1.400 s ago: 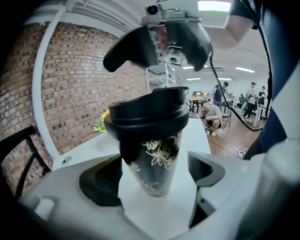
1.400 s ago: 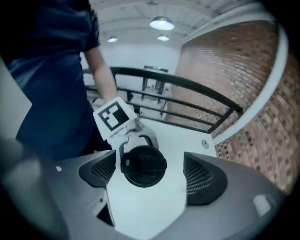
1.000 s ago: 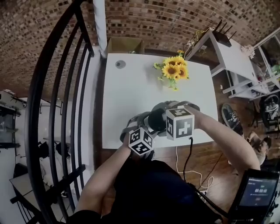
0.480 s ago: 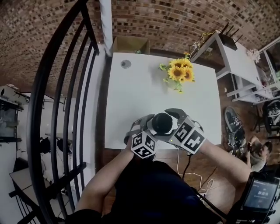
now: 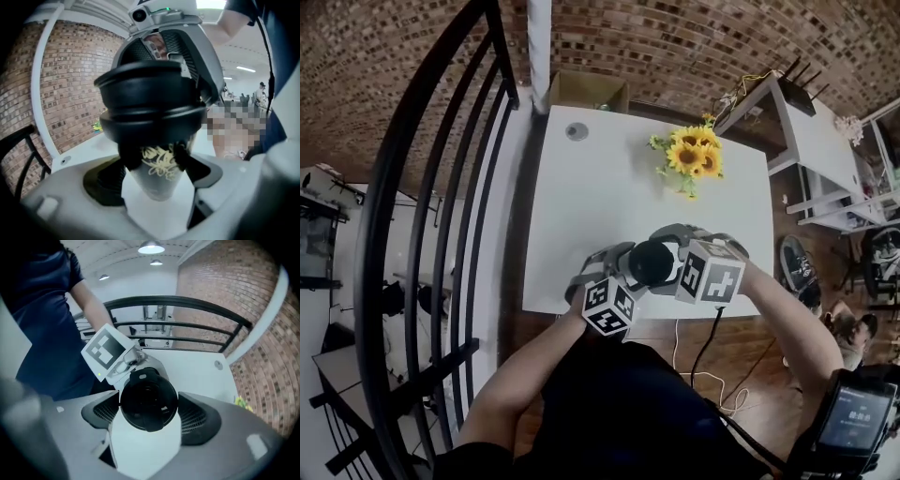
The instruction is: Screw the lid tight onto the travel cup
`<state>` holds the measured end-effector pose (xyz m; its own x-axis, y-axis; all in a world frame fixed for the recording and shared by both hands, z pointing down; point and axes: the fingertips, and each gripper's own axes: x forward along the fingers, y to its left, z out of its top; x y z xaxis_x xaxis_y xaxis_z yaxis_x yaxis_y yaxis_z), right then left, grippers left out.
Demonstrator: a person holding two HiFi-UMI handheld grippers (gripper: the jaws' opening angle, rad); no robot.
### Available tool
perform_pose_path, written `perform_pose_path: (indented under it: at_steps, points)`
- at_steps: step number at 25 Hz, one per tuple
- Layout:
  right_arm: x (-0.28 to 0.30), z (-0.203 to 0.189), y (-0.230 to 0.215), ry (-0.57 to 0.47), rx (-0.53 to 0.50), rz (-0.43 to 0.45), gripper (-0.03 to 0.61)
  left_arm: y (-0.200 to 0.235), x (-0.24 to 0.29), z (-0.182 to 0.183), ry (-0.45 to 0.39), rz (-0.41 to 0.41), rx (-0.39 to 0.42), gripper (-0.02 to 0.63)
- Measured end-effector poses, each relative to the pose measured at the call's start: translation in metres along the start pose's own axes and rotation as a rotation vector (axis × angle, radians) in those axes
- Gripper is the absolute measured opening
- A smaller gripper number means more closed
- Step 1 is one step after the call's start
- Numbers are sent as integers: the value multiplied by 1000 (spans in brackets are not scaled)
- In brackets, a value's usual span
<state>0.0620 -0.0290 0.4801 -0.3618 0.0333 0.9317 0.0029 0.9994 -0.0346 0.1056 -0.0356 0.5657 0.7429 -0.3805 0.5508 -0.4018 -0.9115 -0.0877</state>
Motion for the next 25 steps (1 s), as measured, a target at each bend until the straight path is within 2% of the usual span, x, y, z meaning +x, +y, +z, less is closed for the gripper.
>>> perform_pose_path:
  at_steps: [2,5,7,8,9,10,11,13,15,17,19,20,21,22,24,25]
  points:
    - [1,-3,-5,-56,261,-83,397,0,0,0,-8,14,-15,394]
    - [0,-6,-12,-203,668,-219,399,1,-2,-2,-9,40,-53,394]
    - [-4,-8,-13,-288,827,-281,400,1,-3,-2,-5,45,-52,394]
    - [-6,-10,-12,-308,857,-288,402,1,-3,-1,-6,44,-47,394]
    - [-9,-12,-12,-315,848,-280,419,0,-2,-1,-8,41,-43,394]
    - [-13,-12,-12,-314,796,-263,436,0,-2,-1,-9,39,-42,394]
    - [-19,-10,-13,-307,702,-245,444,0,-2,-1,-9,37,-41,394]
    - [-29,0,-14,-267,418,-203,445,0,-2,-2,-8,33,-41,394]
    - [-28,7,-11,-185,129,-132,445,1,-1,-2,-4,29,-41,394]
    - [-18,7,-3,-98,-50,-27,445,1,-1,-2,1,25,-41,394]
    - [-7,6,4,-57,-101,54,445,1,-1,-2,6,24,-40,394]
    - [-4,8,4,-59,-103,61,434,2,-1,-2,8,25,-40,394]
    - [-3,10,4,-70,-96,49,383,2,-1,-1,10,25,-39,394]
    - [-2,12,2,-82,-78,24,383,2,-1,-1,12,25,-38,394]
    - [-2,13,-3,-109,30,-51,382,2,-1,-1,15,24,-36,394]
    - [-1,13,-5,-130,133,-96,381,2,-1,-2,15,23,-37,394]
